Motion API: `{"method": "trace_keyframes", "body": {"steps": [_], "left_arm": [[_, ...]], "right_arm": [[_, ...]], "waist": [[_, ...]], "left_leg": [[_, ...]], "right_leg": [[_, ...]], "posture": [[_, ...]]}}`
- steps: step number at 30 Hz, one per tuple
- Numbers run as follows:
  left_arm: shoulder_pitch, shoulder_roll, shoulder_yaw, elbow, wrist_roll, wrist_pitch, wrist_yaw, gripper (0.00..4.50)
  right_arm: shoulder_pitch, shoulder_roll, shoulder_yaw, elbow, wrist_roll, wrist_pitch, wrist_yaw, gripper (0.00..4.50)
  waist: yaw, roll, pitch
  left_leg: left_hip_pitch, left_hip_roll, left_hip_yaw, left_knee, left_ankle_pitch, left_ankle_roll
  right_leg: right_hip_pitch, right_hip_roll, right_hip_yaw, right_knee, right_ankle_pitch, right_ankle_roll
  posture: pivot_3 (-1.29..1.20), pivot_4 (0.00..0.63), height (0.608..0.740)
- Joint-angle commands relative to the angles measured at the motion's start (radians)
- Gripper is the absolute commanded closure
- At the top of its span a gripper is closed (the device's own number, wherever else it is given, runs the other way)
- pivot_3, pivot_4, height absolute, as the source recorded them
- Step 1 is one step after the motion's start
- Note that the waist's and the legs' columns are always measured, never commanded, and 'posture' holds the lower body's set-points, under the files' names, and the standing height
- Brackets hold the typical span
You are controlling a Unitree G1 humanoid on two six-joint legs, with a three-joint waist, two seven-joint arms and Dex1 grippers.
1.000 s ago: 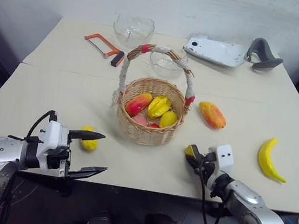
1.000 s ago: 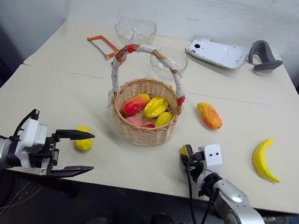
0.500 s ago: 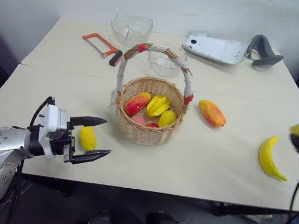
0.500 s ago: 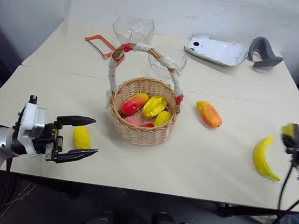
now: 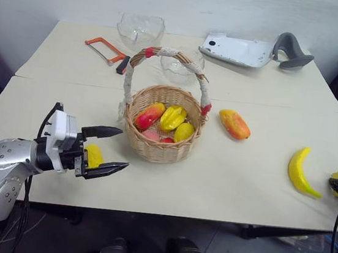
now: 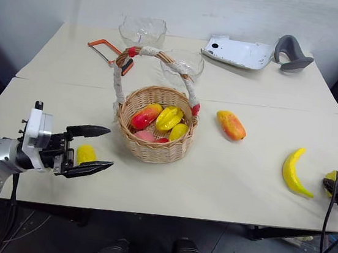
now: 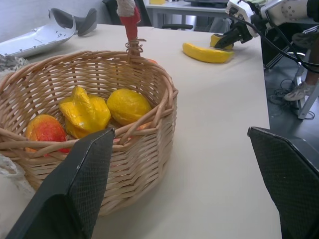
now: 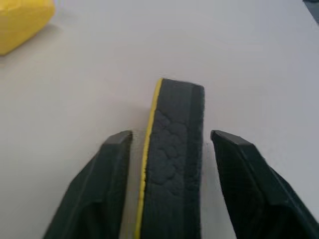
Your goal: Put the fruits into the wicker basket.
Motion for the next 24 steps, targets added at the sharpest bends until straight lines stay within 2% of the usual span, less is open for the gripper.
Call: {"method": "trace_keyframes", "body": {"steps": [1,3,5,9,12,17,21,24], "left_arm": [[0.020,0.018,0.058,0.024,0.004,-0.025,-0.001,0.00],[0.026,0.030,0.087,0.063,0.020,-0.040,-0.002,0.00],[0.035,0.050,0.135,0.150,0.071,-0.095,0.002,0.00],[0.086,0.098,0.304,0.373,0.103,-0.138,0.021,0.00],[0.152,0.155,0.402,0.525,0.120,-0.121,0.015,0.00],[0.248,0.192,0.579,0.735,0.143,-0.096,0.114,0.00],[0.401,0.216,0.682,0.810,0.150,-0.046,0.077,0.00],[0.493,0.211,0.687,0.737,0.155,-0.015,0.050,0.00]], "right_arm": [[0.046,-0.057,-0.106,-0.097,0.064,-0.068,0.060,0.76],[0.098,-0.065,-0.155,-0.204,0.100,-0.122,0.136,0.09],[0.153,-0.059,-0.176,-0.357,0.131,-0.196,0.231,0.04],[0.254,0.002,-0.135,-0.712,0.227,-0.157,0.343,0.04],[0.344,0.045,-0.051,-0.924,0.256,-0.194,0.447,0.04],[0.428,0.217,0.203,-1.181,0.187,-0.353,0.492,0.04],[0.442,0.316,0.346,-1.265,0.156,-0.449,0.502,0.04],[0.436,0.339,0.382,-1.318,0.161,-0.445,0.470,0.04]], "waist": [[0.000,0.000,0.000],[0.001,0.001,0.000],[0.001,0.001,0.001],[-0.019,0.001,0.001],[-0.027,-0.002,0.001],[-0.021,-0.004,0.001],[-0.021,-0.009,0.000],[-0.018,-0.011,0.000]], "left_leg": [[0.000,0.001,0.000,0.000,0.000,0.000],[0.001,0.002,0.001,0.000,-0.001,-0.001],[0.001,0.003,0.002,0.000,-0.001,-0.001],[0.004,0.006,0.005,-0.002,-0.002,-0.003],[0.004,0.009,0.005,-0.004,-0.004,-0.005],[0.001,0.009,0.006,-0.002,-0.008,-0.003],[0.001,0.009,0.006,-0.001,-0.011,0.001],[0.002,0.006,0.005,-0.001,-0.012,0.003]], "right_leg": [[0.000,0.002,0.002,0.000,0.000,0.000],[0.000,0.003,0.004,0.000,0.000,0.001],[0.000,0.005,0.005,0.000,0.000,0.001],[0.000,0.008,0.009,0.000,0.000,0.001],[-0.002,0.009,0.009,0.000,-0.001,-0.001],[-0.004,0.006,0.006,-0.001,-0.001,-0.001],[-0.005,0.002,0.003,0.000,-0.001,-0.001],[-0.005,-0.008,-0.010,0.001,-0.002,-0.004]], "posture": [[0.00,0.150,0.740],[0.00,0.150,0.740],[0.00,0.150,0.740],[0.00,0.150,0.740],[0.00,0.150,0.740],[0.00,0.150,0.740],[0.00,0.150,0.740],[0.00,0.150,0.740]]}}
